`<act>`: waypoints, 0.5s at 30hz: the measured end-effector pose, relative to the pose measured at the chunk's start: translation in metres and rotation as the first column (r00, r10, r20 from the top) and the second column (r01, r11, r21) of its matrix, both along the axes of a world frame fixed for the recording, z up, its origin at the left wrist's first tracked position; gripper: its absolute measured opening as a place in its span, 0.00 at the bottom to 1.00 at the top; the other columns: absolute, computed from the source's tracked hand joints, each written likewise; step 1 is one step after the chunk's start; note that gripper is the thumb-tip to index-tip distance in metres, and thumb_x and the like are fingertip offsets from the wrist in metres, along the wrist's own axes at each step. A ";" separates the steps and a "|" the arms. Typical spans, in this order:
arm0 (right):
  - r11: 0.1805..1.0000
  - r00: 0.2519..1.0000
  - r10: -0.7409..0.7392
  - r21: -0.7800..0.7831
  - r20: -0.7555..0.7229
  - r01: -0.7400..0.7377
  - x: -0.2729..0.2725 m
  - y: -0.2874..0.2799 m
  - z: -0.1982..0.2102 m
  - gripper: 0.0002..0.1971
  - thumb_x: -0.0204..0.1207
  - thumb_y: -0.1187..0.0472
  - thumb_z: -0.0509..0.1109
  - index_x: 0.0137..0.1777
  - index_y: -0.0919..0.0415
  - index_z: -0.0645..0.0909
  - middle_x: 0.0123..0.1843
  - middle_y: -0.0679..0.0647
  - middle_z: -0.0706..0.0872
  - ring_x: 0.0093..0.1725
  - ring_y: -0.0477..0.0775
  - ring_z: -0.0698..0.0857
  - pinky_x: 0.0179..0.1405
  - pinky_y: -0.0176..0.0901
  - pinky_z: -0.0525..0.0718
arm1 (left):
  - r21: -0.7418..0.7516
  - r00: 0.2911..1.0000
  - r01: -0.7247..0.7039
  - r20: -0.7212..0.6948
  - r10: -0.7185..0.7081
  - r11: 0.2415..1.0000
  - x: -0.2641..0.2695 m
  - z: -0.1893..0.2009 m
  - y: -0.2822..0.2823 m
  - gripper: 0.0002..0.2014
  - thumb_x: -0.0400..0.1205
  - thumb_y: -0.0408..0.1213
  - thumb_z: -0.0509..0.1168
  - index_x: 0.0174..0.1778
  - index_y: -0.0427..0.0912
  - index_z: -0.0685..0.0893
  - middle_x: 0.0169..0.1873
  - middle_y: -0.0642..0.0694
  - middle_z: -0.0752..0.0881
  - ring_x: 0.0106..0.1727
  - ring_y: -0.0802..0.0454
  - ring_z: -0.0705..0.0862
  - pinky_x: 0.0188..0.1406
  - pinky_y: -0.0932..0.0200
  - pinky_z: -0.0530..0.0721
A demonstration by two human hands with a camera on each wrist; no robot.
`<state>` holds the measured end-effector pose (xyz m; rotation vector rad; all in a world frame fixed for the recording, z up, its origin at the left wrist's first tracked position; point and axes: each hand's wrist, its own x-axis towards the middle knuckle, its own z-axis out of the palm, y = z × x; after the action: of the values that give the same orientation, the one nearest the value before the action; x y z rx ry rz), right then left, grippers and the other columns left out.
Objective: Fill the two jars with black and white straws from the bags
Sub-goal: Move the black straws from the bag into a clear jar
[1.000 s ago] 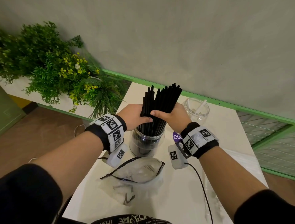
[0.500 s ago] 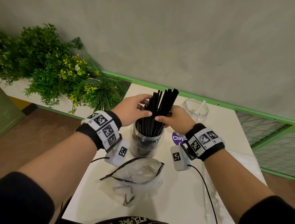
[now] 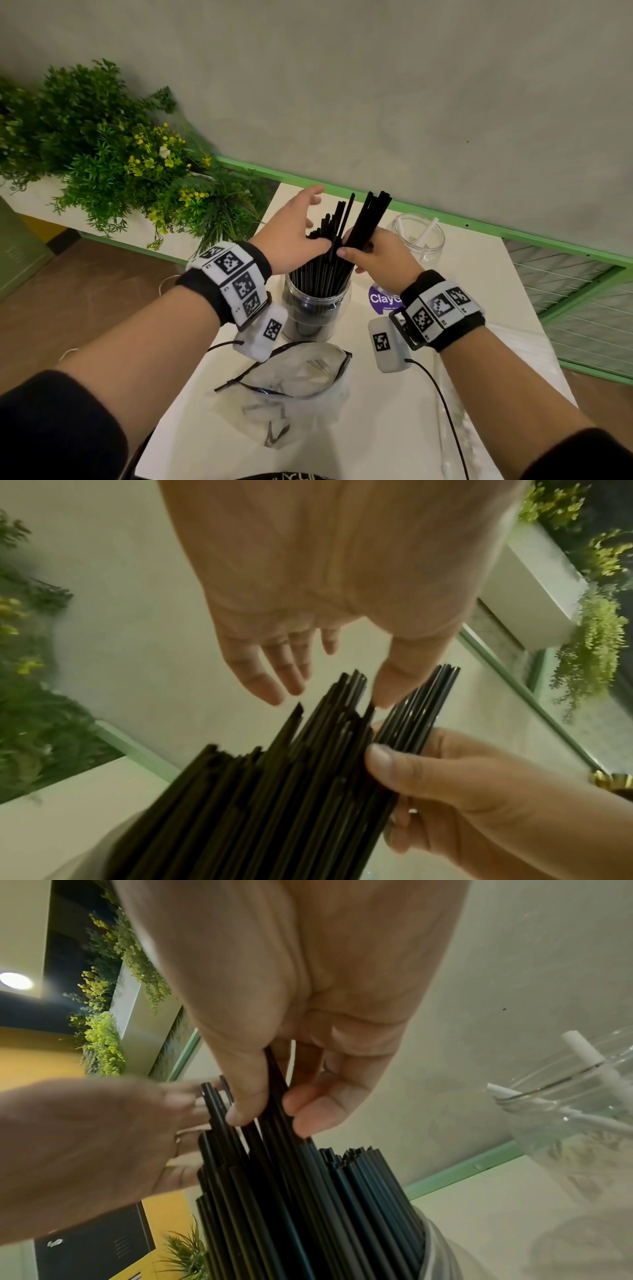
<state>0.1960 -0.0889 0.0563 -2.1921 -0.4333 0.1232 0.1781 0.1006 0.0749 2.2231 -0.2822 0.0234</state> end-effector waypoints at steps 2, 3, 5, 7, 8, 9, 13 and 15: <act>0.999 1.000 0.011 -0.034 0.007 -0.010 -0.001 0.000 0.000 0.10 0.78 0.61 0.72 0.57 0.60 0.80 0.42 0.42 0.84 0.33 0.36 0.83 0.32 0.26 0.80 | 0.092 0.998 0.055 -0.022 -0.053 0.994 0.009 0.005 -0.007 0.40 0.79 0.44 0.68 0.83 0.53 0.52 0.80 0.50 0.64 0.75 0.47 0.69 0.73 0.46 0.71; 0.999 1.000 0.009 -0.050 0.017 -0.008 -0.001 0.000 0.000 0.10 0.78 0.60 0.72 0.58 0.58 0.80 0.41 0.41 0.83 0.34 0.36 0.82 0.34 0.26 0.79 | 0.121 0.995 0.091 -0.036 -0.088 0.988 0.012 0.005 -0.009 0.37 0.81 0.44 0.66 0.83 0.53 0.54 0.80 0.48 0.66 0.77 0.47 0.68 0.75 0.47 0.69; 0.998 0.999 -0.013 -0.060 0.051 0.016 0.001 -0.001 -0.002 0.10 0.77 0.57 0.72 0.56 0.59 0.82 0.44 0.44 0.84 0.40 0.38 0.82 0.39 0.29 0.77 | 0.107 0.996 0.092 -0.009 -0.091 0.990 0.014 0.002 -0.012 0.27 0.83 0.40 0.63 0.79 0.52 0.65 0.71 0.47 0.77 0.71 0.49 0.76 0.68 0.57 0.73; 0.998 0.994 -0.052 -0.041 0.097 0.056 0.001 -0.002 -0.004 0.10 0.76 0.57 0.73 0.53 0.60 0.83 0.48 0.50 0.86 0.46 0.44 0.83 0.43 0.29 0.77 | 0.063 0.997 0.034 0.066 -0.038 0.997 0.011 -0.006 -0.011 0.19 0.84 0.36 0.62 0.72 0.51 0.75 0.61 0.49 0.84 0.62 0.52 0.81 0.59 0.62 0.75; 0.997 0.991 -0.070 -0.024 0.117 0.073 0.002 -0.003 -0.004 0.09 0.76 0.57 0.74 0.53 0.60 0.83 0.48 0.51 0.85 0.47 0.44 0.82 0.43 0.24 0.76 | 0.042 0.995 0.014 0.097 -0.018 0.999 0.008 -0.011 -0.011 0.18 0.84 0.35 0.62 0.70 0.50 0.78 0.58 0.50 0.85 0.59 0.53 0.81 0.58 0.63 0.75; 0.996 0.988 -0.085 -0.005 0.132 0.087 0.001 -0.003 -0.005 0.09 0.76 0.57 0.74 0.52 0.60 0.83 0.48 0.50 0.85 0.47 0.42 0.82 0.42 0.21 0.75 | 0.022 0.993 0.003 0.115 -0.006 1.000 0.006 -0.016 -0.011 0.17 0.84 0.35 0.61 0.69 0.50 0.78 0.57 0.51 0.85 0.58 0.55 0.82 0.58 0.64 0.76; 0.992 0.978 -0.125 0.055 0.166 0.117 0.000 -0.003 -0.007 0.11 0.75 0.62 0.74 0.55 0.62 0.82 0.45 0.40 0.82 0.45 0.35 0.80 0.43 0.19 0.74 | 0.068 0.983 0.046 0.176 -0.058 0.997 -0.004 -0.030 -0.010 0.17 0.87 0.36 0.55 0.72 0.47 0.75 0.62 0.48 0.84 0.63 0.53 0.80 0.61 0.61 0.75; 0.988 0.975 -0.133 0.098 0.177 0.117 0.001 -0.003 -0.008 0.11 0.75 0.64 0.73 0.56 0.65 0.81 0.41 0.38 0.83 0.44 0.30 0.80 0.43 0.17 0.72 | 0.179 0.975 0.071 0.195 -0.106 0.981 -0.004 -0.039 -0.006 0.19 0.88 0.39 0.52 0.76 0.46 0.71 0.68 0.46 0.81 0.70 0.49 0.76 0.69 0.55 0.72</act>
<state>0.1970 -0.0920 0.0484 -2.1462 -0.3938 -0.1649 0.1737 0.0942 0.0362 2.3796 -0.5133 0.1855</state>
